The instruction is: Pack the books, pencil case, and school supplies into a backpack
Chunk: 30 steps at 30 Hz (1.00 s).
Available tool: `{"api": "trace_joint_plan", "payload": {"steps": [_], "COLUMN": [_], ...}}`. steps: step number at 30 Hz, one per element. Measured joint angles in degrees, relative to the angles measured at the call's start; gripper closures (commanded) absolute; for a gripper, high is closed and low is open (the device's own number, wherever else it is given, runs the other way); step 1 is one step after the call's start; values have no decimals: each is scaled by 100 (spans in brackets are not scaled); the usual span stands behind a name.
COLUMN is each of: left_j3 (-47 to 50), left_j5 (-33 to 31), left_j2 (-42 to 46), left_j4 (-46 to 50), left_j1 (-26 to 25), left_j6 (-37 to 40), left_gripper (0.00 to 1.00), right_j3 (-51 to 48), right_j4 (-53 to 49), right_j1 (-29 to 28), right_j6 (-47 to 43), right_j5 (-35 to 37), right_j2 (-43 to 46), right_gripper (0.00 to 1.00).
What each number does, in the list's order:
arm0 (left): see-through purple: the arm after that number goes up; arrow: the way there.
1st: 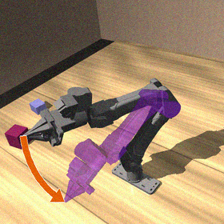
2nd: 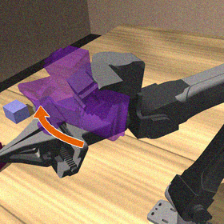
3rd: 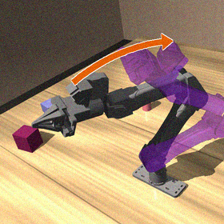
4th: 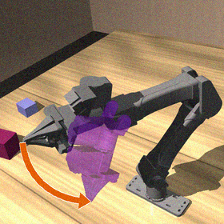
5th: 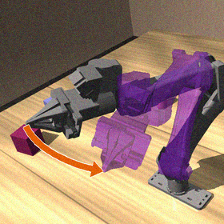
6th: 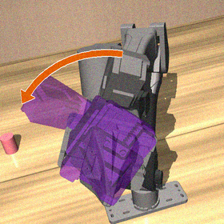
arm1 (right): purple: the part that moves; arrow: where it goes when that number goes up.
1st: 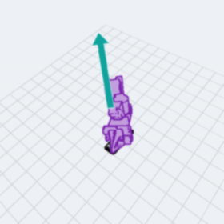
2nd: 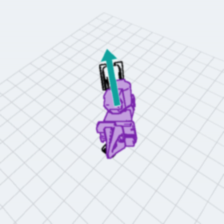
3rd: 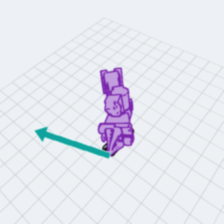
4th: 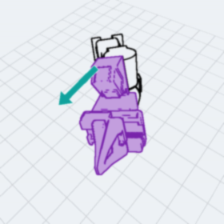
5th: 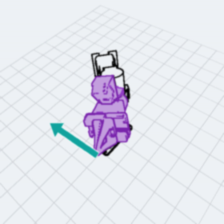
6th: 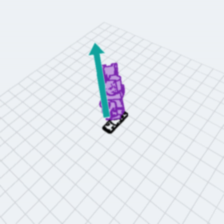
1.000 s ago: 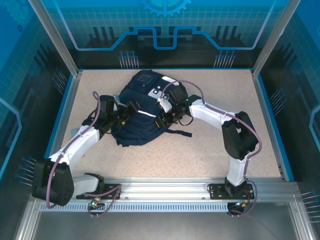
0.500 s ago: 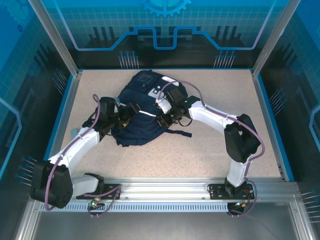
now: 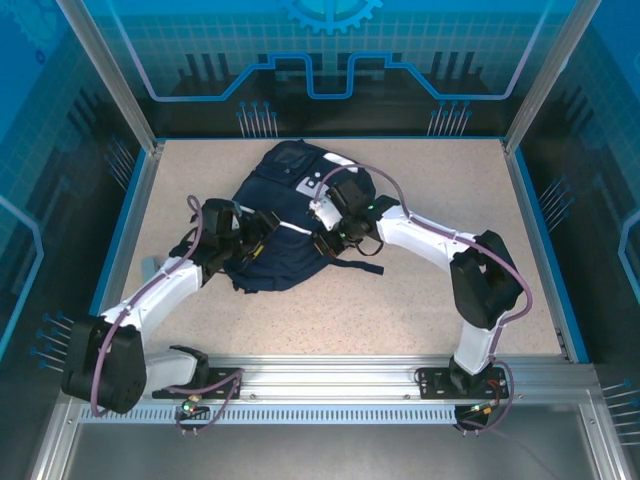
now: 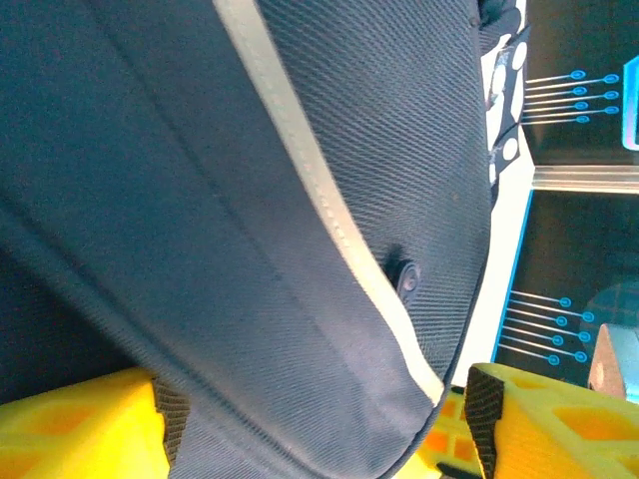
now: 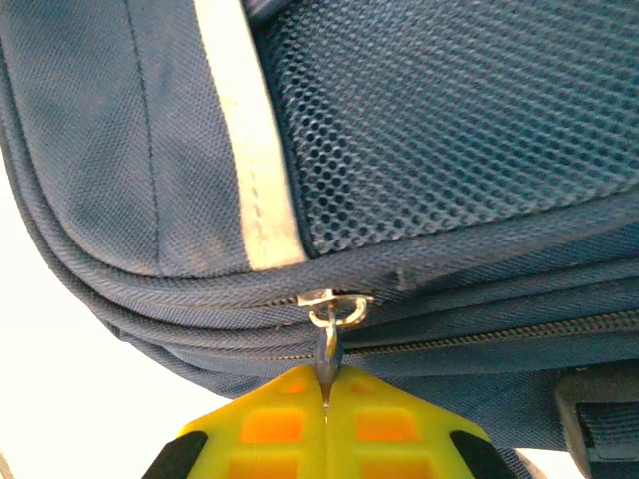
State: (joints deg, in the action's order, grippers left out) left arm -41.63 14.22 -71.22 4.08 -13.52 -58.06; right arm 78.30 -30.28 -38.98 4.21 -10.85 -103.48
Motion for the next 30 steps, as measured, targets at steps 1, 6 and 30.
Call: {"api": "trace_joint_plan", "payload": {"steps": [1, 6, 30], "left_j3": [0, 2, -140], "left_j5": [7, -7, -149], "left_j2": [-52, -251, -212], "left_j4": [-57, -138, -181], "left_j1": [-13, -72, -391], "left_j6": [-31, -192, 219], "left_gripper": [37, 47, 30], "right_j3": [-52, -341, -861], "right_j4": [44, 219, 284], "right_j1": [-37, -275, -551], "right_j6": [0, -13, 1106], "right_j5": [2, 28, 310], "right_j2": [31, 260, 1191], "right_gripper": [100, 100, 36]}}
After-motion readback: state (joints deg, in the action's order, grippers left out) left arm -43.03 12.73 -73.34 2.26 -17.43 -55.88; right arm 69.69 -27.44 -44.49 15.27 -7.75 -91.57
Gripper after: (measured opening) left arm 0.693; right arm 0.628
